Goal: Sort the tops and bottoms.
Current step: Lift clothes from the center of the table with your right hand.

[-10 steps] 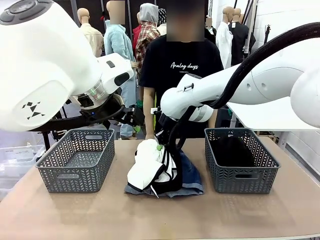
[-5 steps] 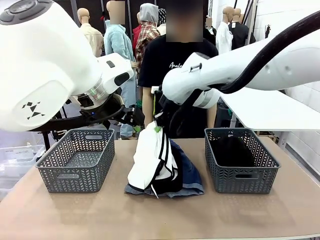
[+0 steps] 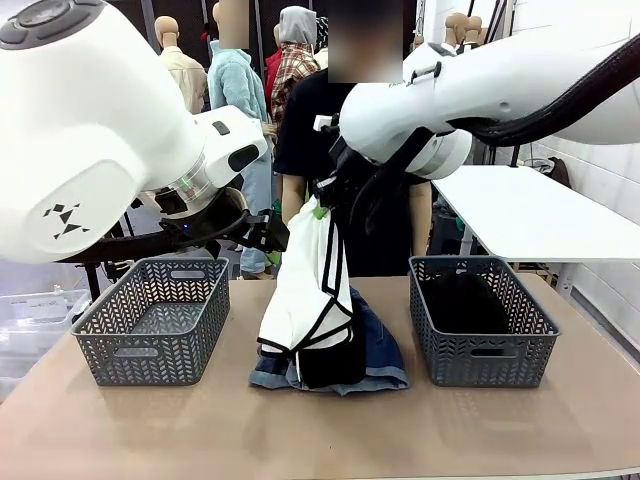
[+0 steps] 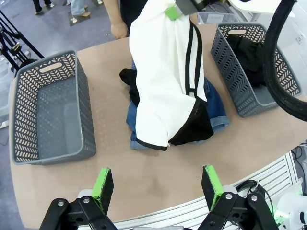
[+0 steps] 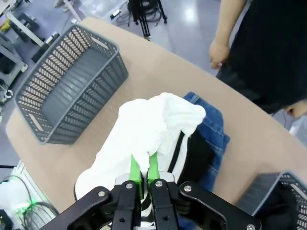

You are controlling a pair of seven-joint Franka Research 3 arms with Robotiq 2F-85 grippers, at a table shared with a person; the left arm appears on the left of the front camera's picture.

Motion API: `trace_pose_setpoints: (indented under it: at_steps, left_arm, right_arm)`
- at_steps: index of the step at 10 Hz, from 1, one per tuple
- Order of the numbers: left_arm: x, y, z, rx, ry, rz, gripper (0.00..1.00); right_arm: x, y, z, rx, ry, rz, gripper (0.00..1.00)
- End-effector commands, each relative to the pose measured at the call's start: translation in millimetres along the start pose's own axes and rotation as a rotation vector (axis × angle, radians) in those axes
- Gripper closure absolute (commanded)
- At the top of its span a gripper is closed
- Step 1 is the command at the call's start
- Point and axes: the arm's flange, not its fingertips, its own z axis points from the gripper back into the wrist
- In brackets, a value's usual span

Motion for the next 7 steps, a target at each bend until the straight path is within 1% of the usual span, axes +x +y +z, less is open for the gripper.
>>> trace_pose_setpoints:
  at_steps: [1, 3, 4, 5, 6, 7]
  left_arm:
    - [-1, 3, -1, -0.007, -0.003, 0.001, 0.04]
    - [-1, 3, -1, -0.007, -0.003, 0.001, 0.04]
    - [-1, 3, -1, -0.007, -0.003, 0.001, 0.04]
    - [-1, 3, -1, -0.007, -0.003, 0.001, 0.04]
    - [-1, 3, -1, -0.007, -0.003, 0.001, 0.04]
    - [-1, 3, -1, -0.007, -0.003, 0.001, 0.04]
  right_arm:
    - [-2, -8, -21, -0.013, 0.028, -0.007, 1.0]
    - [-5, -5, -13, 0.001, 0.02, -0.003, 1.0]
    - [-7, 3, -8, -0.049, -0.025, -0.01, 1.0]
    - [10, 17, 13, -0.137, -0.088, 0.037, 1.0]
    - [33, 31, 36, -0.187, -0.122, 0.104, 1.0]
    - [53, 42, 54, -0.209, -0.141, 0.153, 1.0]
